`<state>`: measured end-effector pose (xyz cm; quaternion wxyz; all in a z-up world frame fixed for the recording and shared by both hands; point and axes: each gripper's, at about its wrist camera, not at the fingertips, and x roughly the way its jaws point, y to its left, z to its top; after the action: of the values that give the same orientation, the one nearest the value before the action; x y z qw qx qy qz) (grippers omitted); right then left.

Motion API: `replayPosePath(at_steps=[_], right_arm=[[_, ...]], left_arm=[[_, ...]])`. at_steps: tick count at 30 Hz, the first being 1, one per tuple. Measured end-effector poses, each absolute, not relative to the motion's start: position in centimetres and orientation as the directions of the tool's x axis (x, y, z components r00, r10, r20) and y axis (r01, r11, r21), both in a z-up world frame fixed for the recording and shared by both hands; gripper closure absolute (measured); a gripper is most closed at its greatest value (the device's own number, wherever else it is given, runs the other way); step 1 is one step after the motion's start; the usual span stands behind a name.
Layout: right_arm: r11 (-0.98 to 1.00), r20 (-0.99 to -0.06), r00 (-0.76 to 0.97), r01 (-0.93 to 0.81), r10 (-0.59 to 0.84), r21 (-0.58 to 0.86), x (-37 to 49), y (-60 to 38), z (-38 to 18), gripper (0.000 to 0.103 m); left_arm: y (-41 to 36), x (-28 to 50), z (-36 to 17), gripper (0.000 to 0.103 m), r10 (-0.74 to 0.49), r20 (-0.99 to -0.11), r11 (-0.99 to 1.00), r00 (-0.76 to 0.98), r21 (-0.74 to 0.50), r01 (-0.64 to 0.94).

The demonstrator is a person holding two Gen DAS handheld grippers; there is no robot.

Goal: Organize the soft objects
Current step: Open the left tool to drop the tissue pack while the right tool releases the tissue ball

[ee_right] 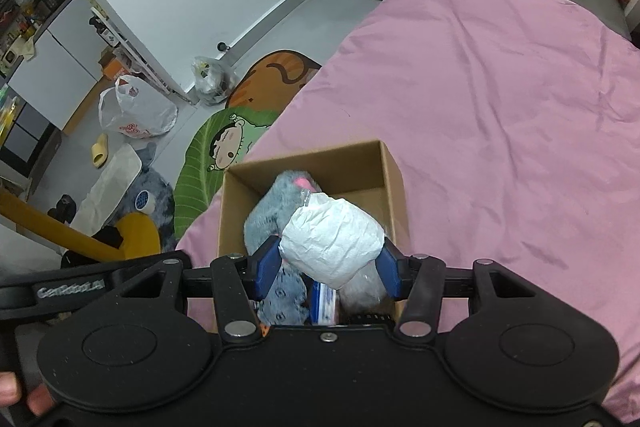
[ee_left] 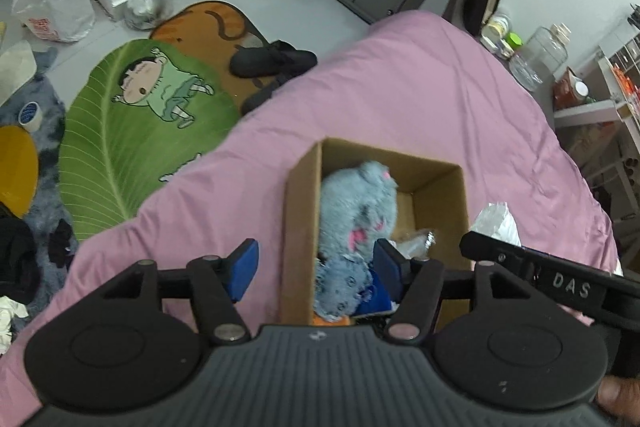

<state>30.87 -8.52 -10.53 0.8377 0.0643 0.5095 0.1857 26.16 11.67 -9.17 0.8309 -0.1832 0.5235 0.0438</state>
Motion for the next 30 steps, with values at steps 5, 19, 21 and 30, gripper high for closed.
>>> replayPosePath(at_steps=[5,19,21,30], right_arm=[[0.922,-0.831,0.409,-0.251,0.378,0.296,31.8,-8.2,-10.8,0.052],[0.921,-0.831,0.407,-0.248,0.38,0.3,31.9,-9.3,-10.1,0.024],[0.921,-0.829,0.41,-0.248,0.38,0.3,31.6,-9.8,-9.7,0.021],[0.911,-0.809,0.428,-0.267,0.404,0.314,29.7,-12.6,-7.7,0.007]], left_arm=[[12.4,26.3,-9.1,0.041,-0.093,-0.89,0.932,0.446,-0.235,-0.276],[11.5,26.7,-8.9,0.029,-0.062,-0.908,0.942,0.414,-0.19,-0.277],[11.1,26.5,-8.4,0.024,-0.059,-0.904,0.944,0.423,-0.188,-0.271],[9.0,25.2,-6.2,0.002,-0.047,-0.888,0.946,0.458,-0.186,-0.264]])
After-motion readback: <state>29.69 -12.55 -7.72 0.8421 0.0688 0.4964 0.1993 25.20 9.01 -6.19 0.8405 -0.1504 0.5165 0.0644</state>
